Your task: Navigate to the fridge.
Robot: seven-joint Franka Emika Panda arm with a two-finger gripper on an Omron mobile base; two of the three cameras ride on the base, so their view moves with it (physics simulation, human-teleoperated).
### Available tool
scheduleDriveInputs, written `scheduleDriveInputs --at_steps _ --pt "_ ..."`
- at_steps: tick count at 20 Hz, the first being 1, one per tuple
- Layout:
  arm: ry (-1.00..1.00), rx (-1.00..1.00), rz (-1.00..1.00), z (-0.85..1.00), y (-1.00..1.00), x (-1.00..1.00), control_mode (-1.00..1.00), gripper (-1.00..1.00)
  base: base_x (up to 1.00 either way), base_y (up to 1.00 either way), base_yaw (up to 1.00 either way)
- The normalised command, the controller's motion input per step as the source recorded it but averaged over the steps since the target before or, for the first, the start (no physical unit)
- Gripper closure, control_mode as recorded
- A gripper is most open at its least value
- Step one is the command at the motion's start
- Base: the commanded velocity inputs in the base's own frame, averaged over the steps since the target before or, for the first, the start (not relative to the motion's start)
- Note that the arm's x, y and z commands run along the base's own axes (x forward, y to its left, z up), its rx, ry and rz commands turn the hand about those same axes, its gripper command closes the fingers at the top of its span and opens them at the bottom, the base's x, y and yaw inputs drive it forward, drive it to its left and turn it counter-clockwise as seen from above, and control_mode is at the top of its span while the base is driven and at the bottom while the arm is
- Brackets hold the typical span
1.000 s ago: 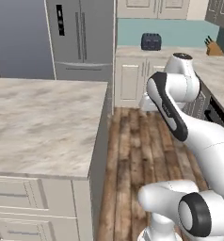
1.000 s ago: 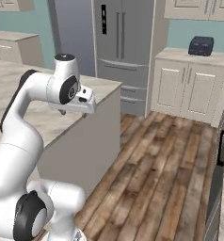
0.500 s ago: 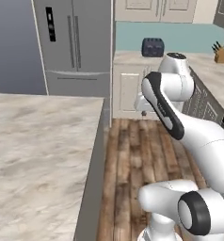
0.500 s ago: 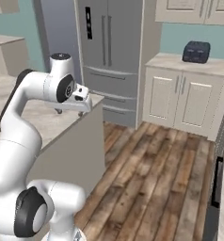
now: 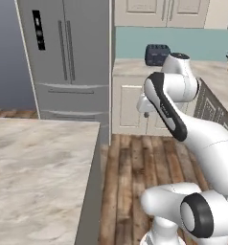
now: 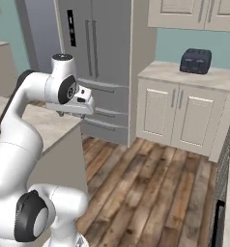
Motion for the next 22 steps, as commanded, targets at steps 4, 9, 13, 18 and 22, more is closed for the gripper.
scheduleDriveInputs --at_steps 4,9,13,18,22 --pt "0.0 0.0 0.0 0.0 0.0 0.0 1.0 -1.0 1.0 -0.43 0.0" --pt "0.0 0.0 0.0 0.0 0.0 0.0 1.0 -1.0 1.0 -0.44 0.0" --pt "0.0 0.0 0.0 0.0 0.0 0.0 1.0 -1.0 1.0 -0.52 0.0" --pt "0.0 0.0 0.0 0.0 0.0 0.0 1.0 -1.0 1.0 -0.4 0.11" --pt "0.0 0.0 0.0 0.0 0.0 0.0 1.0 -1.0 1.0 -0.33 0.22"
